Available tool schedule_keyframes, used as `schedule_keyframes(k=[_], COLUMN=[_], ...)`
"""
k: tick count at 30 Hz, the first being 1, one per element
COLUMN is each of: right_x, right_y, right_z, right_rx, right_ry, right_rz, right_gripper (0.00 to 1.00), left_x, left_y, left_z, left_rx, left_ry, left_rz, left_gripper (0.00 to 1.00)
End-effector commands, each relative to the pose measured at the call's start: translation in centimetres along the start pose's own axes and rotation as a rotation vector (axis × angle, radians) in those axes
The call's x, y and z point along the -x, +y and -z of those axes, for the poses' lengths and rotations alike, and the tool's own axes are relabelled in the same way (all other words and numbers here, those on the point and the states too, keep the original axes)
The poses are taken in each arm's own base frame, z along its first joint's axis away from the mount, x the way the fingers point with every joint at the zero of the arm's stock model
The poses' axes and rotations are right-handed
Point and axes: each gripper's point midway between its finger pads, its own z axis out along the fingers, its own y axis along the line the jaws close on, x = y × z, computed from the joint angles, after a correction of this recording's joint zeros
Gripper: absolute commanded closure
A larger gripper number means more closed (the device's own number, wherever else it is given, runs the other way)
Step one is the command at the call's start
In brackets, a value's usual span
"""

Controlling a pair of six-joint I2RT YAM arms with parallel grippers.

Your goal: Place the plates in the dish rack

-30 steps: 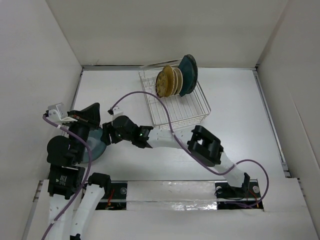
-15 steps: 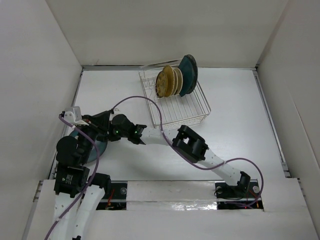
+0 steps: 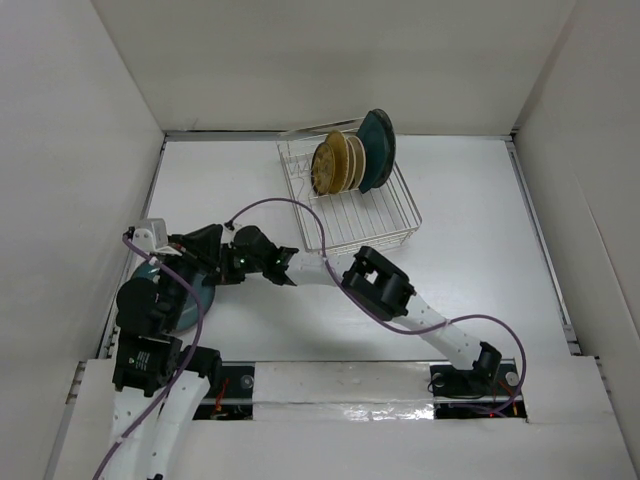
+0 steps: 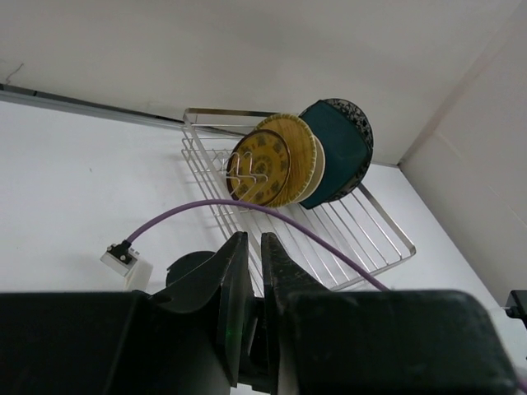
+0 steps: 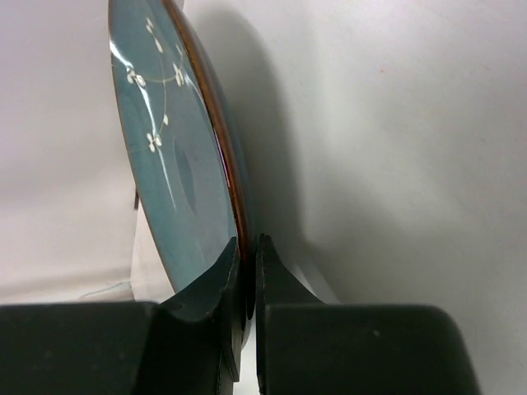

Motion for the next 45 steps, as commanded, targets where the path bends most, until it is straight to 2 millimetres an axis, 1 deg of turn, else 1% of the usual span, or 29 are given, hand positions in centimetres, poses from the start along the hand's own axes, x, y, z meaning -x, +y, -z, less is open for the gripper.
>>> schedule_keyframes(k=[1,2,3,5,6,7,9,10,11,13,14,15,16,17,18,19,20,21,23,24,26,27,28,29,30,32,38,42,45], right_x=[1.8,2.4,3.5,4.9,5.3,6.8,8.2,8.9,10.6,13.2,14.4,15.5,17.8,18.9,20.1,22.7,24.0,25.0,27.9,28.7,30.8,31.8,32.5,32.8,33.4,34.7,36.0,36.6,35.9], right_y=[3.5,4.6,7.0,9.3,10.0,12.9,15.0,15.2,17.0,16.9,17.5,17.2,16.0,16.1,15.0,13.2,12.3,11.8,10.2,9.5,8.0,8.3,6.5,6.5,5.6,5.3,3.9,2.5,2.1], right_z=[1.6,2.1,3.3,4.7,5.4,7.2,9.1,9.9,11.8,14.1,16.1,17.4,19.3,21.7,23.1,25.5,27.1,29.0,33.2,34.3,37.5,38.9,40.2,40.4,41.3,42.1,42.4,41.3,39.9], right_rx=[0.061,0.076,0.116,0.144,0.155,0.19,0.205,0.185,0.195,0.149,0.131,0.102,0.046,0.02,-0.048,-0.144,-0.217,-0.284,-0.458,-0.516,-0.652,-0.699,-0.801,-0.815,-0.867,-0.922,-1.063,-1.121,-1.146], right_ry=[-0.049,-0.067,-0.102,-0.153,-0.173,-0.222,-0.279,-0.318,-0.367,-0.445,-0.485,-0.517,-0.582,-0.62,-0.654,-0.736,-0.767,-0.795,-0.889,-0.916,-0.998,-1.028,-1.037,-1.049,-1.047,-1.087,-1.097,-1.063,-1.035], right_rz=[0.071,0.092,0.114,0.144,0.156,0.178,0.222,0.232,0.271,0.289,0.325,0.334,0.335,0.368,0.374,0.37,0.406,0.418,0.452,0.461,0.462,0.481,0.483,0.477,0.483,0.477,0.507,0.535,0.556], right_gripper=[1.0,1.0,1.0,1.0,1.0,1.0,1.0,1.0,1.0,1.0,1.0,1.0,1.0,1.0,1.0,1.0,1.0,1.0,1.0,1.0,1.0,1.0,1.0,1.0,1.0,1.0,1.0,1.0,1.0], left_x=[0.9,1.3,1.5,2.6,3.1,3.5,5.0,5.4,5.8,6.7,6.8,6.9,6.8,6.6,6.0,5.6,5.1,4.2,2.6,2.1,1.3,0.6,0.3,-0.1,-0.8,-1.1,-1.5,-1.6,-1.5], left_y=[-0.5,-0.7,-0.8,-1.5,-1.8,-2.2,-3.0,-3.2,-3.3,-3.8,-3.8,-3.8,-3.8,-3.7,-3.5,-3.4,-3.3,-2.9,-2.3,-2.1,-1.4,-0.9,-0.5,-0.3,0.0,-0.1,-0.3,-0.4,-0.5], left_z=[-0.4,-0.3,-0.3,0.0,0.2,0.4,1.2,1.4,1.7,2.3,2.5,2.7,2.7,2.6,2.4,2.2,2.0,1.5,0.8,0.6,0.1,-0.2,-0.4,-0.5,-0.8,-0.9,-1.1,-1.1,-1.0], left_rx=[-0.032,-0.037,-0.042,-0.06,-0.067,-0.08,-0.097,-0.101,-0.103,-0.112,-0.11,-0.112,-0.113,-0.11,-0.11,-0.113,-0.114,-0.11,-0.103,-0.098,-0.077,-0.067,-0.055,-0.051,-0.045,-0.055,-0.074,-0.078,-0.081], left_ry=[-0.05,-0.059,-0.062,-0.084,-0.094,-0.1,-0.132,-0.144,-0.153,-0.175,-0.179,-0.181,-0.182,-0.177,-0.167,-0.158,-0.153,-0.136,-0.104,-0.093,-0.078,-0.064,-0.061,-0.056,-0.041,-0.03,-0.007,0.0,-0.004], left_rz=[-0.017,-0.016,-0.015,-0.008,-0.006,-0.005,-0.002,-0.001,0.001,0.003,0.004,0.009,0.01,0.014,0.017,0.025,0.029,0.034,0.033,0.03,0.009,0.003,-0.008,-0.011,-0.011,-0.018,-0.032,-0.033,-0.035], left_gripper=[0.9,0.9,0.9,0.89,0.88,0.88,0.86,0.84,0.83,0.79,0.77,0.76,0.74,0.73,0.73,0.73,0.73,0.72,0.72,0.72,0.72,0.72,0.71,0.71,0.71,0.71,0.7,0.7,0.7])
